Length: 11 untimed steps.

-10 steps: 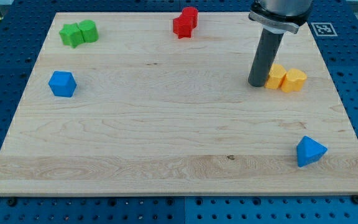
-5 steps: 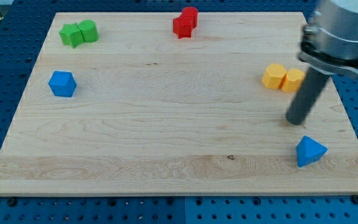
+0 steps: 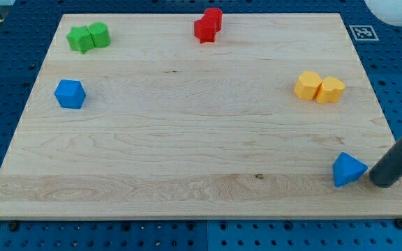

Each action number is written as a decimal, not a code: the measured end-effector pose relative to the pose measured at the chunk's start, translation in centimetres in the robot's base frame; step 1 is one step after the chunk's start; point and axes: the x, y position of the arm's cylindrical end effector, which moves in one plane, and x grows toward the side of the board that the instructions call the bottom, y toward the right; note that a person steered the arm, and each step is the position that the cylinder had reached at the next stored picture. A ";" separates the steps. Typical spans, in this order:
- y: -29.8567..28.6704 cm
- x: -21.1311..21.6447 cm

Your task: Move blue triangle towards center

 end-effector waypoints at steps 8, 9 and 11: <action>-9.2 -2.9; -11.2 -4.6; -16.8 -7.4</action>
